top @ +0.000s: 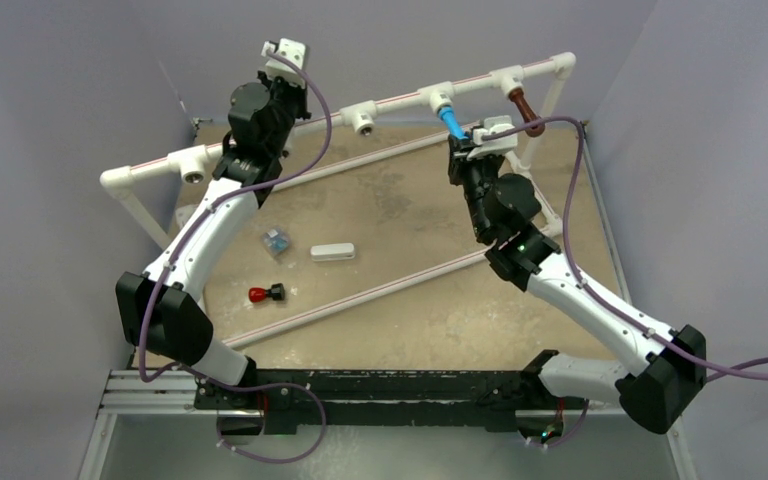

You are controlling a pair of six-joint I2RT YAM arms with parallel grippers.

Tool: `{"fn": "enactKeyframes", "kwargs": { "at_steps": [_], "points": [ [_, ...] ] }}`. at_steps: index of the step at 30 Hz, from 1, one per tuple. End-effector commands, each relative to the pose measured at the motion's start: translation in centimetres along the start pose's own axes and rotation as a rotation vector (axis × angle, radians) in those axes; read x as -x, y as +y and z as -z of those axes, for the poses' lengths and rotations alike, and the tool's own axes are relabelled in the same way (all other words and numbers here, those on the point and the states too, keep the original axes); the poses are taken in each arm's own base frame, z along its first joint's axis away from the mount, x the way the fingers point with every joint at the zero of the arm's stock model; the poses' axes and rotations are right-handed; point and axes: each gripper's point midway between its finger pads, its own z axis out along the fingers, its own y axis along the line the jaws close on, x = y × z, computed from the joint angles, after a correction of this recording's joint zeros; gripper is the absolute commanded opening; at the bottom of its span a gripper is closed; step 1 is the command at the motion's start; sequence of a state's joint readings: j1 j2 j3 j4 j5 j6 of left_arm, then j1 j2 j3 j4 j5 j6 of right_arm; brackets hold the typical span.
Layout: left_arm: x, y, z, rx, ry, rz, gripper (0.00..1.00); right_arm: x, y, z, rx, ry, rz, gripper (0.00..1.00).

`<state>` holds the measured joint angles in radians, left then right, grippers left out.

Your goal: Install the water faucets

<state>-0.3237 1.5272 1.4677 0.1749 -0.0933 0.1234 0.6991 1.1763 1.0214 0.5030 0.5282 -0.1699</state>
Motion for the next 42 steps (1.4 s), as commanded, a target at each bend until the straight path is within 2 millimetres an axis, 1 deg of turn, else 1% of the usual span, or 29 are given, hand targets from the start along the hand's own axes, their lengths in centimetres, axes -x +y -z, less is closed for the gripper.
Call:
{"fn": "enactKeyframes", "kwargs": {
  "at_steps": [1, 3, 11, 12, 14, 15, 17, 19, 21, 25, 26, 27, 29, 31, 33, 36, 39, 42],
  "points": [
    [-6.0, -2.2, 0.5, -0.079, 0.176, -0.018, 0.0, 5.3, 2.1, -0.2, 0.099, -0.128, -0.523, 0.0],
    [-6.0, -2.2, 0.5, -0.081, 0.177, -0.017, 0.0, 5.5, 2.1, -0.1, 0.119, -0.134, -0.628, 0.0],
    [-5.8, -2.2, 0.6, -0.084, 0.173, -0.014, 0.0, 6.8, 0.8, 0.2, 0.123, -0.157, -1.025, 0.0],
    [-5.7, -2.2, 0.6, -0.082, 0.172, -0.014, 0.0, 7.6, 0.8, 0.4, 0.156, -0.171, -1.158, 0.0],
    [-5.6, -2.2, 0.7, -0.084, 0.168, -0.013, 0.0, 7.9, 1.0, 0.8, 0.188, -0.175, -1.286, 0.0],
    [-5.6, -2.2, 0.7, -0.083, 0.168, -0.013, 0.0, 8.0, 1.0, 1.0, 0.201, -0.18, -1.321, 0.0],
    [-5.6, -2.2, 0.7, -0.083, 0.168, -0.013, 0.0, 7.6, 1.5, 1.1, 0.229, -0.154, -1.443, 0.0],
    [-5.6, -2.2, 0.7, -0.085, 0.168, -0.012, 0.0, 7.4, 2.2, 1.2, 0.265, -0.128, -1.524, 0.0],
    [-5.4, -2.3, 0.7, -0.087, 0.165, -0.01, 0.0, 7.3, 2.9, 1.1, 0.303, -0.11, -1.569, 0.0],
    [-5.3, -2.2, 0.8, -0.085, 0.161, -0.009, 0.0, 7.7, 3.3, 1.0, 0.333, -0.105, -1.577, 0.01],
    [-5.3, -2.2, 0.8, -0.084, 0.161, -0.011, 0.0, 7.8, 3.3, 1.1, 0.331, -0.108, -1.566, 0.06],
    [-5.3, -2.2, 0.8, -0.086, 0.161, -0.011, 0.0, 8.0, 3.1, 1.1, 0.328, -0.113, -1.559, 0.13],
    [-5.3, -2.2, 0.8, -0.083, 0.161, -0.011, 0.0, 7.8, 2.8, 1.3, 0.306, -0.113, -1.532, 0.34],
    [-5.4, -2.1, 0.7, -0.082, 0.163, -0.012, 0.0, 7.2, 2.3, 1.6, 0.267, -0.11, -1.487, 0.53],
    [-5.4, -2.2, 0.7, -0.084, 0.164, -0.012, 0.0, 6.8, 1.9, 2.0, 0.238, -0.109, -1.444, 0.64],
    [-5.5, -2.2, 0.7, -0.084, 0.167, -0.012, 0.0, 5.6, 1.2, 2.4, 0.187, -0.09, -1.377, 0.75],
    [-5.6, -2.2, 0.7, -0.084, 0.169, -0.013, 0.0, 4.7, 0.6, 3.0, 0.147, -0.07, -1.306, 0.8],
    [-5.7, -2.2, 0.7, -0.083, 0.171, -0.014, 0.0, 3.8, 0.0, 3.5, 0.102, -0.041, -1.234, 0.83]
  ]
}}
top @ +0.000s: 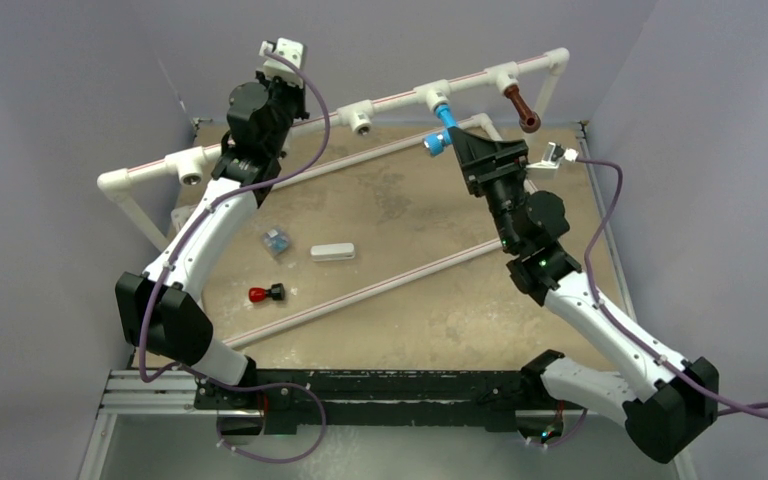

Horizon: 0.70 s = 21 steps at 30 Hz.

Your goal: Install the water faucets

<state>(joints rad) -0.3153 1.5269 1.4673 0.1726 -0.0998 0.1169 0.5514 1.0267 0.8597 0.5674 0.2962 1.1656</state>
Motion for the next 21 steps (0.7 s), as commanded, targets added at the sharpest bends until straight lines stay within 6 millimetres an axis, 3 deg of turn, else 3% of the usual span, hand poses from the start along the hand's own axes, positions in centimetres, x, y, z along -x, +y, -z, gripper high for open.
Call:
{"fn": "enactKeyframes", "kwargs": {
  "at_steps": [1, 6, 21],
  "points": [
    [-5.5, -2.7, 0.7, -0.097, 0.166, -0.02, 0.0, 1.5, 0.6, 1.3, -0.009, -0.03, 0.11, 0.84],
    [-5.6, -2.7, 0.6, -0.097, 0.166, -0.02, 0.0, 2.9, -0.3, 2.4, -0.072, -0.059, 0.255, 0.85],
    [-5.9, -2.8, 0.5, -0.1, 0.174, -0.019, 0.0, 7.0, 3.5, 3.3, -0.052, -0.05, 0.943, 0.85]
  ]
}}
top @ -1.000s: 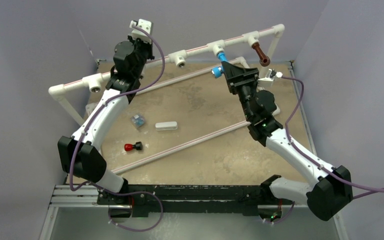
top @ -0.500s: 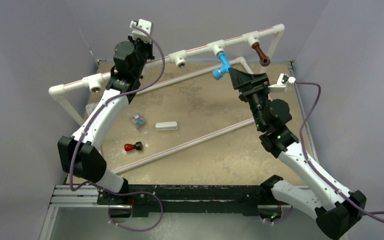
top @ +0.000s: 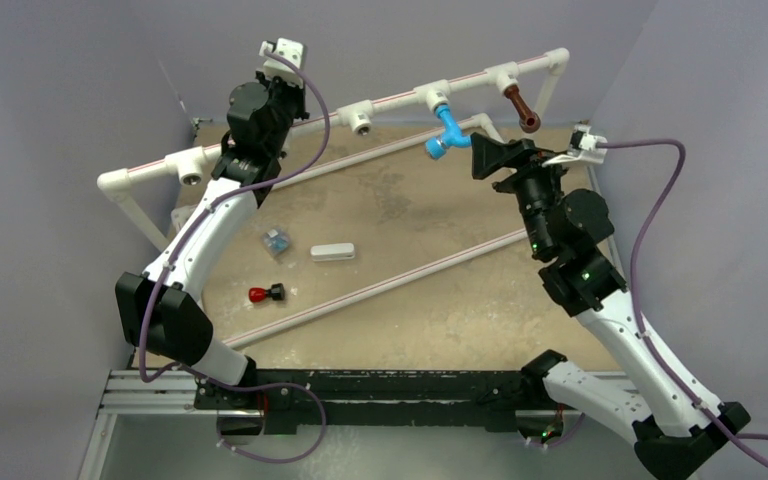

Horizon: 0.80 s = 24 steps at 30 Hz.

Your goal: Install the water faucets

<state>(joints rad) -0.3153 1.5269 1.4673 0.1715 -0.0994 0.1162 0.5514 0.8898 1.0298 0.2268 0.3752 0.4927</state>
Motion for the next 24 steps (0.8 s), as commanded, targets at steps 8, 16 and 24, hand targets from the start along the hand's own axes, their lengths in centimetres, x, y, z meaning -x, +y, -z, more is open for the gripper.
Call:
{"fn": "enactKeyframes", "kwargs": {
  "at_steps": [8, 16, 24],
  "points": [
    [-5.9, -2.8, 0.5, -0.101, 0.175, -0.019, 0.0, 2.8, 1.7, 0.0, 0.197, -0.004, 0.785, 0.85],
    [-5.9, -2.8, 0.5, -0.102, 0.174, -0.02, 0.0, -0.3, 3.5, 0.3, 0.448, 0.035, 1.224, 0.84],
    [-5.9, -2.7, 0.4, -0.095, 0.175, -0.024, 0.0, -3.6, 2.1, 0.0, 0.388, 0.051, 1.752, 0.84]
  ]
}}
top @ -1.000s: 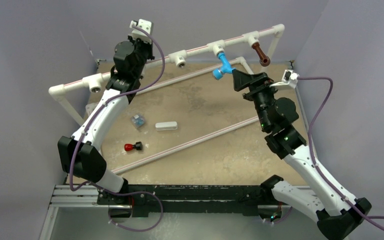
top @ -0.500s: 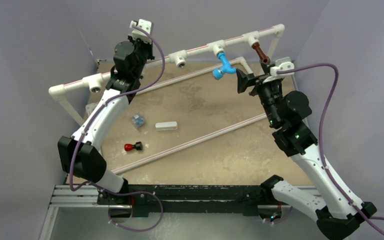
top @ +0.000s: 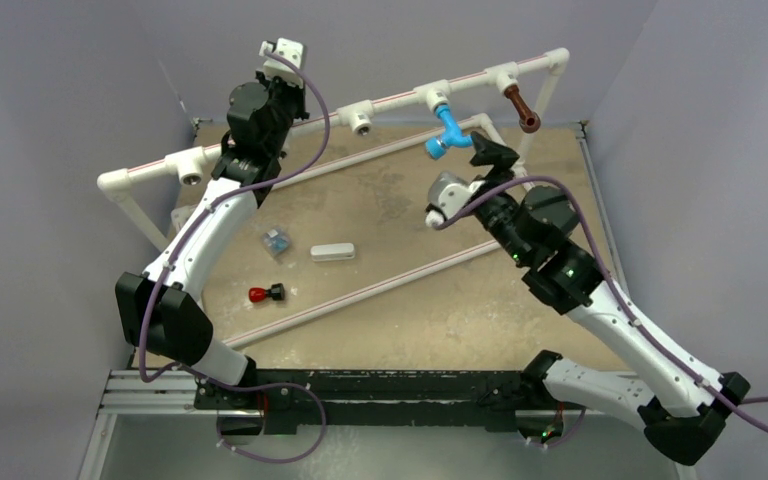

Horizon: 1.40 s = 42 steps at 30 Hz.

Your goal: Install the water faucets

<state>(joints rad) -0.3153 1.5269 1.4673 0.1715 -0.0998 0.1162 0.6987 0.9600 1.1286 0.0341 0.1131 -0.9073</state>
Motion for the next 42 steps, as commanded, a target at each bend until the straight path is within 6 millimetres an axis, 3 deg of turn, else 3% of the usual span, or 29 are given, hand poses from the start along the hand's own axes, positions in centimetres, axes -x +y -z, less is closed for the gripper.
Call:
{"fn": "enactKeyframes", "kwargs": {
  "at_steps": [1, 8, 15, 27, 34, 42],
  "points": [
    [-5.9, -2.7, 0.4, -0.095, 0.175, -0.024, 0.0, -1.5, -0.7, 0.1, -0.086, 0.109, 0.412, 0.84],
    [-6.2, -2.7, 0.3, -0.098, 0.18, -0.025, 0.0, -1.7, -2.1, 0.5, -0.2, 0.167, 0.734, 0.85],
    [-6.2, -2.7, 0.3, -0.097, 0.181, -0.025, 0.0, -2.1, -1.6, -1.3, -0.228, 0.204, 0.86, 0.85],
    [-6.3, -2.8, 0.3, -0.101, 0.182, -0.022, 0.0, -2.4, -0.1, -4.3, -0.238, 0.194, 0.857, 0.78],
    [-5.9, -2.8, 0.5, -0.104, 0.173, -0.02, 0.0, -3.0, 0.7, -5.6, -0.218, 0.203, 0.833, 0.64],
    [-5.6, -2.8, 0.6, -0.107, 0.164, -0.014, 0.0, -4.3, -0.1, -5.8, -0.227, 0.238, 0.805, 0.48]
  ]
}}
